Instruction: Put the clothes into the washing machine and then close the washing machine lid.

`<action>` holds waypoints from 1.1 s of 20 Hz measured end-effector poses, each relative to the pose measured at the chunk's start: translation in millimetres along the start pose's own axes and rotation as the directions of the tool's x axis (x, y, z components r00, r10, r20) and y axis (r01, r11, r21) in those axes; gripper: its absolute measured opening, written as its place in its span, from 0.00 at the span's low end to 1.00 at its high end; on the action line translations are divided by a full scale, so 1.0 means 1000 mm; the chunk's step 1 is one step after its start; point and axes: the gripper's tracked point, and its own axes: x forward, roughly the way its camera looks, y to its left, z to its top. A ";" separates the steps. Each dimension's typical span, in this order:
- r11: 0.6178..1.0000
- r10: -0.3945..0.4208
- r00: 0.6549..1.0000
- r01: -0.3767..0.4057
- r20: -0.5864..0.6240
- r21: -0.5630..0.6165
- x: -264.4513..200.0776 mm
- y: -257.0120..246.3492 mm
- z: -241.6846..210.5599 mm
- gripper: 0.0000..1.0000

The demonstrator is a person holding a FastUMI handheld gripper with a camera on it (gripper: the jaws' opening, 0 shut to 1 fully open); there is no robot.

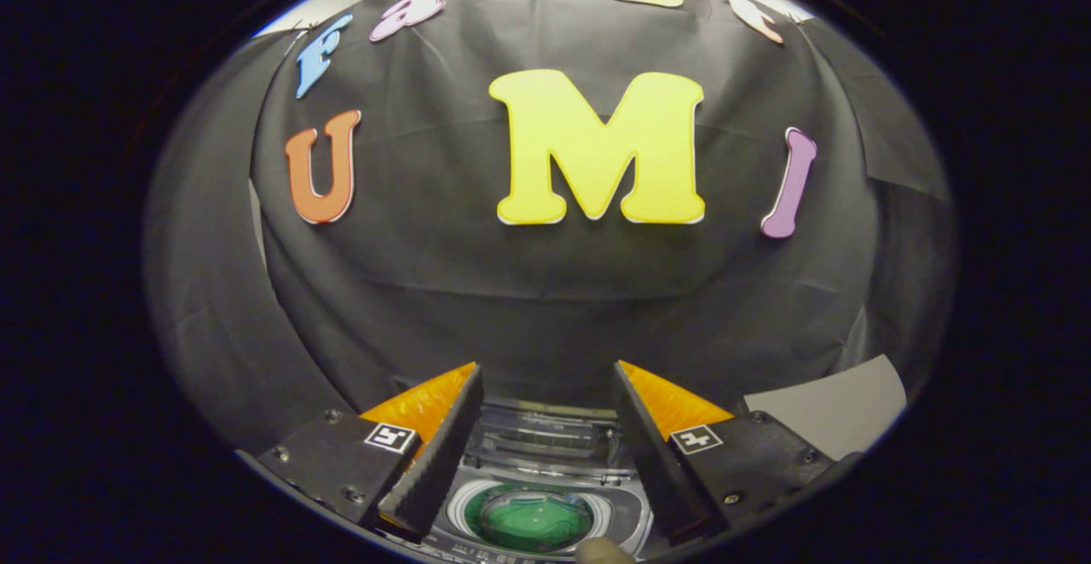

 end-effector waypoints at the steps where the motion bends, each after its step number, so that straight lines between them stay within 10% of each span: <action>1: 1.000 -0.008 1.000 0.008 0.012 0.006 0.005 0.000 0.008 0.94; 22: 0.991 -0.097 0.944 0.120 -0.316 0.054 0.128 -0.012 -0.075 0.94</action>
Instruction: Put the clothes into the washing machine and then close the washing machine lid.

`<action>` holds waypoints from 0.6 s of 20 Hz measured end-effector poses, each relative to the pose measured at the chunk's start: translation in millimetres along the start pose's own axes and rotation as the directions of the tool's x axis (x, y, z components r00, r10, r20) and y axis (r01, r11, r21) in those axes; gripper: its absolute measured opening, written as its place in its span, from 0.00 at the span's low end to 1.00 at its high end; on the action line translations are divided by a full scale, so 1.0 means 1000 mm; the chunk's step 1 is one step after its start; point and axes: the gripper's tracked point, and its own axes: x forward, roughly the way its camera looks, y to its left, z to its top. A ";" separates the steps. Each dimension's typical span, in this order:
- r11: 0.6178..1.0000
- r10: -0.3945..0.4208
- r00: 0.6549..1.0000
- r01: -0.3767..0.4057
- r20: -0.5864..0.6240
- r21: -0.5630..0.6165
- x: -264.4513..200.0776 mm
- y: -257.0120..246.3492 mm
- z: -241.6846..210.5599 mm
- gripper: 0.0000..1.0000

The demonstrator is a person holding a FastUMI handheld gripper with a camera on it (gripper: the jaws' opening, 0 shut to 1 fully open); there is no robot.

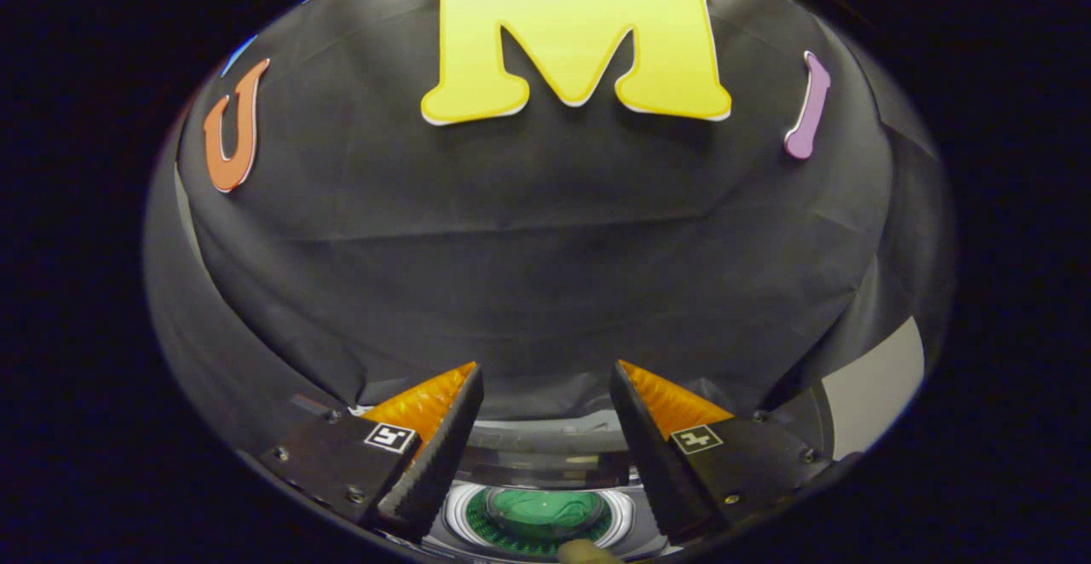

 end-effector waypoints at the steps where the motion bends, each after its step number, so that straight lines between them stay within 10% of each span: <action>1: 1.000 0.002 1.000 -0.002 -0.010 -0.006 0.001 0.001 -0.005 0.94; 12: 1.000 0.011 1.000 -0.011 0.005 0.011 -0.025 0.004 -0.035 0.95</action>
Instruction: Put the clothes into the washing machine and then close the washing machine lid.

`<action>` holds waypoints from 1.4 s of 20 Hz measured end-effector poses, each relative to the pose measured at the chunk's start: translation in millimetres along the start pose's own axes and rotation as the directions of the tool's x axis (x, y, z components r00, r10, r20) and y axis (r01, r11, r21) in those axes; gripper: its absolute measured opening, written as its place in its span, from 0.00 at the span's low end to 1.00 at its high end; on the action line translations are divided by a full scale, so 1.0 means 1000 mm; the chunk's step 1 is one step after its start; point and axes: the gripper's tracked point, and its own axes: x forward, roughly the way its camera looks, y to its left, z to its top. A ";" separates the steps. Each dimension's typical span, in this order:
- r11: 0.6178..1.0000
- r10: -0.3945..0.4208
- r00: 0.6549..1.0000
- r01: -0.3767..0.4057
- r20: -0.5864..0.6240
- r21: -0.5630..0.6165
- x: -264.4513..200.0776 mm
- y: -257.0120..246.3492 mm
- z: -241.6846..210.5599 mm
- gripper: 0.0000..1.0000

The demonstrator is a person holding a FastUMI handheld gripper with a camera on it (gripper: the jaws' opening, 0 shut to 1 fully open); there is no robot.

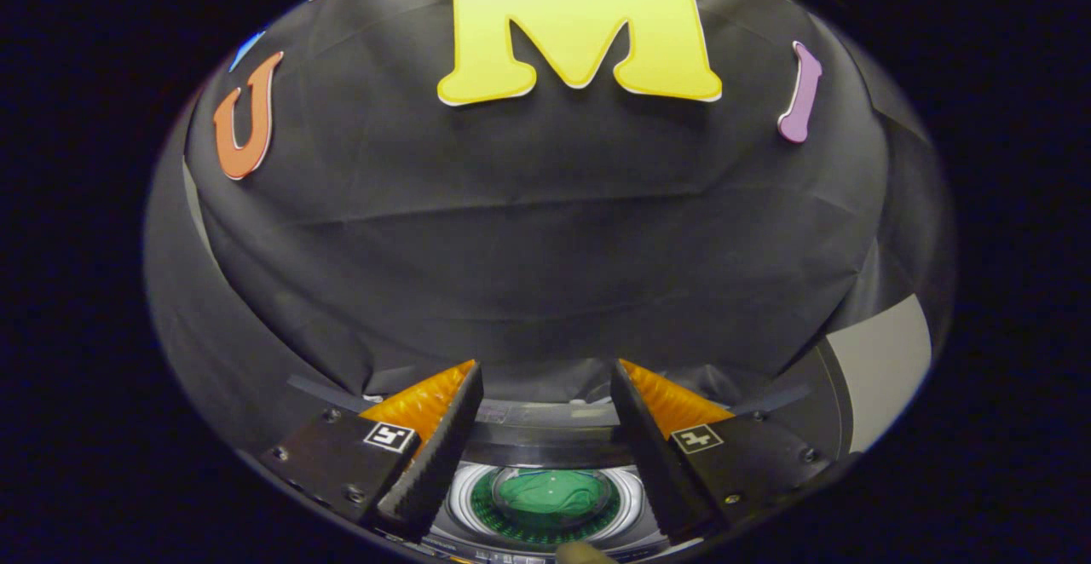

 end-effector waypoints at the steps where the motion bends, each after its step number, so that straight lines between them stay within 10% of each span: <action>1: 1.000 -0.001 1.000 0.001 0.004 -0.001 -0.003 0.000 -0.002 0.94; 28: 0.998 -0.022 0.999 0.021 -0.030 -0.052 -0.065 0.000 -0.114 0.94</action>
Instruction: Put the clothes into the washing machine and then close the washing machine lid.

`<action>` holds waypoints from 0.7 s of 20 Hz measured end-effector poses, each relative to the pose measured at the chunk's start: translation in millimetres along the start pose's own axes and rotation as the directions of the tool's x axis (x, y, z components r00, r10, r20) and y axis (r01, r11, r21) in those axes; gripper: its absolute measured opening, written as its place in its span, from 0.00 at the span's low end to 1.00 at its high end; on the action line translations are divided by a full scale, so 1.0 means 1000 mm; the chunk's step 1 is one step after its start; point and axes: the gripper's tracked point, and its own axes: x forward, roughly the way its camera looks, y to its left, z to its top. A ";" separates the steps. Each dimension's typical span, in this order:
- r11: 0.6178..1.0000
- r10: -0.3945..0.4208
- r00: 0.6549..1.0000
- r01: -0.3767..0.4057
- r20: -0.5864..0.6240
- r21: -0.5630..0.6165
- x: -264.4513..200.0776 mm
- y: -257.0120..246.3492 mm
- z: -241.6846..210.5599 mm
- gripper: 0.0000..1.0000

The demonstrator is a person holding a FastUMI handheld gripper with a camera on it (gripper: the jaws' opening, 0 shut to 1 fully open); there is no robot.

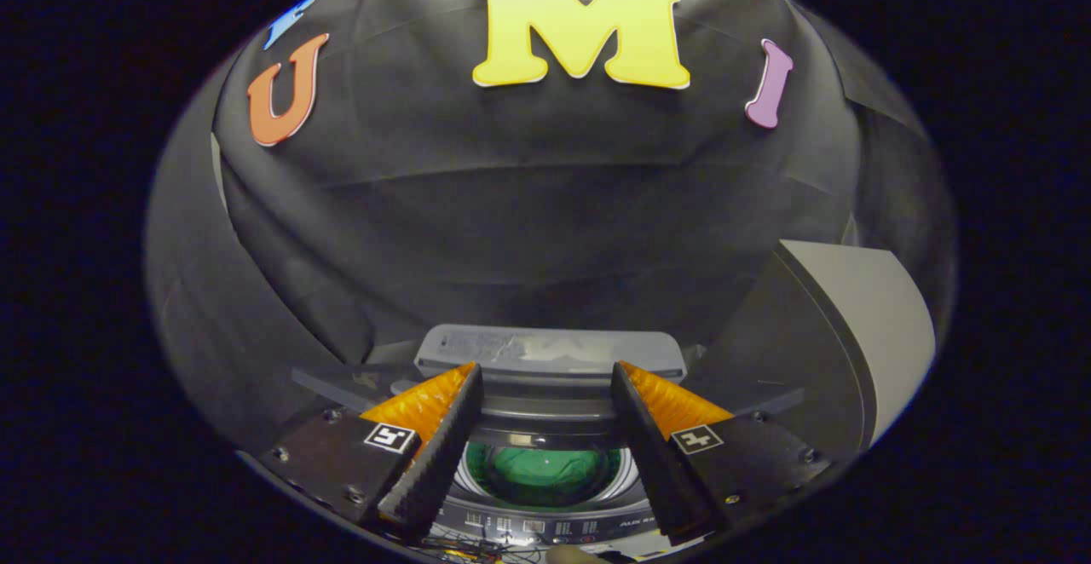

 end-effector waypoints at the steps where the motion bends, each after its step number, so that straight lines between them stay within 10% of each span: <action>1: 1.000 -0.001 1.000 0.001 -0.024 -0.006 -0.001 -0.001 -0.013 0.94; 14: 1.000 -0.005 0.990 0.007 -0.139 0.010 -0.009 -0.008 -0.075 0.94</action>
